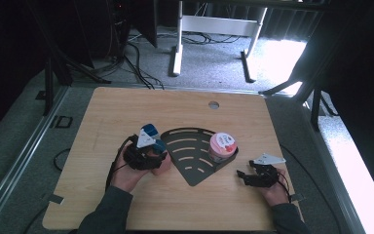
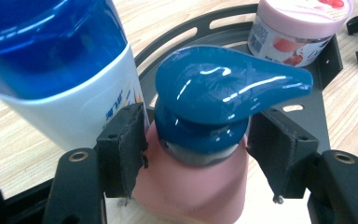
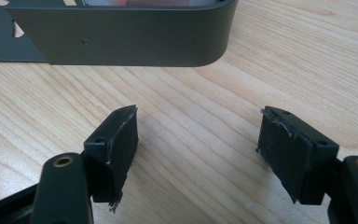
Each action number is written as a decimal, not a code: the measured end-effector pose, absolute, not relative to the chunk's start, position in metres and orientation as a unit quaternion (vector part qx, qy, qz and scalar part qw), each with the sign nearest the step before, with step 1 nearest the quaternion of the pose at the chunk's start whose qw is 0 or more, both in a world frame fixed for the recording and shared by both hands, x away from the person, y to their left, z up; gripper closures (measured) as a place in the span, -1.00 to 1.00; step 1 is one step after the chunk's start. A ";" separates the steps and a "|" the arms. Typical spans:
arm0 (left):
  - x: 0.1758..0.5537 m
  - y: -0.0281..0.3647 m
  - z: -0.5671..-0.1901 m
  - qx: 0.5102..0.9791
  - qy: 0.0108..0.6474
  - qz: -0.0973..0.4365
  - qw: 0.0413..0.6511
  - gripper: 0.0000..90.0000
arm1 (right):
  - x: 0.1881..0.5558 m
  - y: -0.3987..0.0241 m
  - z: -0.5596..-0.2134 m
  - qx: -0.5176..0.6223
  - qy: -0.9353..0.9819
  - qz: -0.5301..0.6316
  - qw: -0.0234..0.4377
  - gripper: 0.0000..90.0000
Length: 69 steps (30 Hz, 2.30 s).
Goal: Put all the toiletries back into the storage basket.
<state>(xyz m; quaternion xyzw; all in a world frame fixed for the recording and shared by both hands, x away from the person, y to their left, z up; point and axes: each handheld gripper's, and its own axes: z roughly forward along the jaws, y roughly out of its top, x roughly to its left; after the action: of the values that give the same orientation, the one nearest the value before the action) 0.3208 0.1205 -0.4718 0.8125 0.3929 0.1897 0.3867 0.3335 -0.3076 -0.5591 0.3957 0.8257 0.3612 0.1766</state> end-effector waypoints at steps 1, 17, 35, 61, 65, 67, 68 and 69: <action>0.321 0.120 -0.471 0.812 0.392 0.191 0.387 -0.12 | 0.334 -0.308 -0.559 0.396 0.826 0.361 0.177 -0.38; 0.328 0.117 -0.467 0.808 0.390 0.193 0.397 0.14 | 0.334 -0.307 -0.559 0.396 0.825 0.362 0.176 -0.39; 0.327 0.116 -0.464 0.818 0.379 0.191 0.388 0.17 | 0.334 -0.307 -0.559 0.395 0.826 0.362 0.176 -0.39; 0.313 0.111 -0.439 0.818 0.361 0.195 0.404 0.17 | 0.334 -0.307 -0.559 0.395 0.826 0.361 0.176 -0.39; 0.313 0.110 -0.436 0.821 0.356 0.193 0.403 0.17 | 0.334 -0.307 -0.559 0.395 0.826 0.361 0.176 -0.39; 0.312 0.109 -0.435 0.821 0.354 0.191 0.405 0.17 | 0.334 -0.307 -0.559 0.396 0.826 0.361 0.176 -0.39; 0.312 0.109 -0.434 0.822 0.353 0.190 0.405 0.17 | 0.334 -0.307 -0.559 0.396 0.826 0.361 0.176 -0.39; 0.312 0.108 -0.433 0.823 0.351 0.189 0.405 0.17 | 0.334 -0.307 -0.559 0.396 0.826 0.361 0.176 -0.39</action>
<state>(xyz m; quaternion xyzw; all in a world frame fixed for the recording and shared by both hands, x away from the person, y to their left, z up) 0.3122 0.1080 -0.4330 0.8227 0.3510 0.1894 0.4050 0.3341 -0.3074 -0.5591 0.3956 0.8260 0.3610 0.1757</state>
